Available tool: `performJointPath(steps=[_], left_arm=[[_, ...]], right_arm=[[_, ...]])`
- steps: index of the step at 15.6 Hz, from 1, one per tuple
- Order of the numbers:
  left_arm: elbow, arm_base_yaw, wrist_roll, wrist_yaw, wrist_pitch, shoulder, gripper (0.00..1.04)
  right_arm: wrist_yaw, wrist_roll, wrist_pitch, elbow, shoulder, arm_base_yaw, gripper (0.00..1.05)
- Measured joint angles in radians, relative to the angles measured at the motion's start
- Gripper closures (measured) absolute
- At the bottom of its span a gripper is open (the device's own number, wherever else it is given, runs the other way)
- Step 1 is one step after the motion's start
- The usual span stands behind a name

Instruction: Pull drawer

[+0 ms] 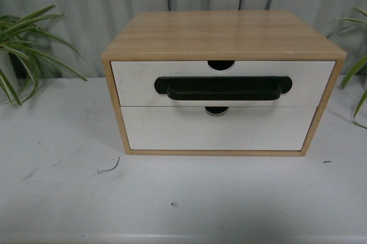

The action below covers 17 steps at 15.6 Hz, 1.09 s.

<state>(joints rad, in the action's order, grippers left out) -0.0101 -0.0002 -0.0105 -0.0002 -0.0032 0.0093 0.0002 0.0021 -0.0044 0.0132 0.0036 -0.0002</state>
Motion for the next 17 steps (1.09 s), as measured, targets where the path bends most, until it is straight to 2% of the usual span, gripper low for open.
performJointPath(steps=[17], left_arm=[[0.000,0.000,0.000,0.000,0.000,0.000,0.07]], right_arm=[[0.000,0.000,0.000,0.000,0.000,0.000,0.06]])
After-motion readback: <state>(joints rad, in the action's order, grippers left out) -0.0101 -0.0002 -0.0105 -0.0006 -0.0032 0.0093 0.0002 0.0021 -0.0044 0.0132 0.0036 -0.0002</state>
